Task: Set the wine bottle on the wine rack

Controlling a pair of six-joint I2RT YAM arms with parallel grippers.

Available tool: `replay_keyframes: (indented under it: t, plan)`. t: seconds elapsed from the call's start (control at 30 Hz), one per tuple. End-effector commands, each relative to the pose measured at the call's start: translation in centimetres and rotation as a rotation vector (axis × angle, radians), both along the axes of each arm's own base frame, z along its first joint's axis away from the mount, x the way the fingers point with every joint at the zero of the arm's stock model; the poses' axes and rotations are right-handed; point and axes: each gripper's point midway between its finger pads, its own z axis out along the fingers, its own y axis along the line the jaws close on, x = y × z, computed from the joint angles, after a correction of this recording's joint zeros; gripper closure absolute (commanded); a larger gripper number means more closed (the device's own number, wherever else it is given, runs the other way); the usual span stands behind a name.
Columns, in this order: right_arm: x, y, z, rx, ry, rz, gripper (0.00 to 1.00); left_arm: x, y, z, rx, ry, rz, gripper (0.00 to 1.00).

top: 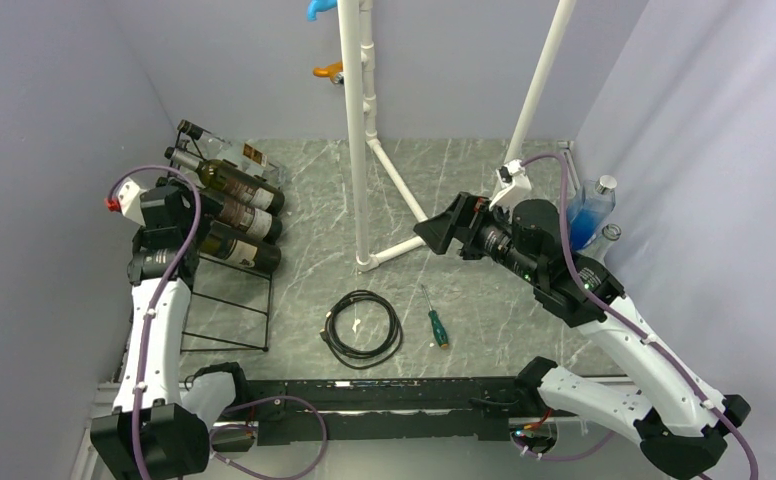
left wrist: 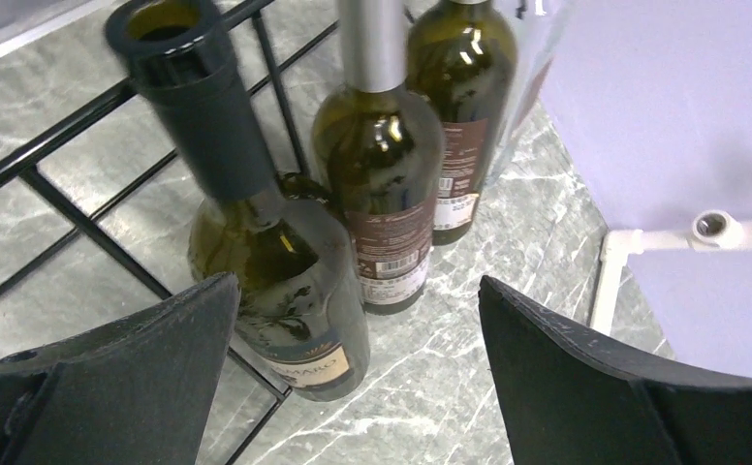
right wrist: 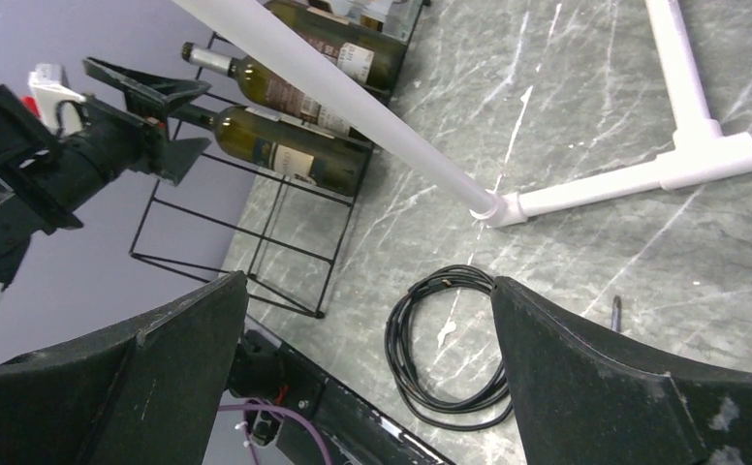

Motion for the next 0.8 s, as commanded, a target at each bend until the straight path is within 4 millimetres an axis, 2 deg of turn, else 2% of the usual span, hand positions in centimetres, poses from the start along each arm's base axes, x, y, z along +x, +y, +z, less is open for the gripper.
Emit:
replay_keyframes:
  t: [0.0,0.1,0.23,0.4,0.5,0.53,0.67,0.77]
  plan:
    - [0.3,-1.2,1.4,-0.008,-0.021,-0.056,0.01,1.7,-0.9,5.0,0.095,-0.128,-0.127,0.02]
    - [0.7,-1.6,1.1,-0.047,-0.023,-0.08,0.01,2.3,-2.2,6.5,0.153,-0.185,-0.228,0.02]
    - [1.3,-1.5,0.4,-0.087,0.001,-0.09,0.01,3.5,-5.0,8.0,0.217,-0.283,-0.412,0.07]
    - [2.3,-1.2,-0.6,-0.169,0.064,-0.105,0.01,5.2,-6.8,7.8,0.227,-0.347,-0.539,0.05]
    - [3.5,-2.0,-1.0,-0.256,0.089,-0.162,0.01,5.7,-8.0,7.1,0.215,-0.351,-0.593,0.01]
    - [4.0,-2.2,-1.3,-0.29,0.102,-0.18,0.01,5.8,-8.4,7.6,0.228,-0.371,-0.609,0.01]
    - [5.3,-3.4,-1.0,-0.392,0.07,-0.222,0.01,5.5,-10.7,8.7,0.237,-0.404,-0.682,0.01]
    - [6.1,-4.4,-1.3,-0.439,0.004,-0.258,0.01,4.4,-11.8,10.1,0.233,-0.429,-0.713,0.01]
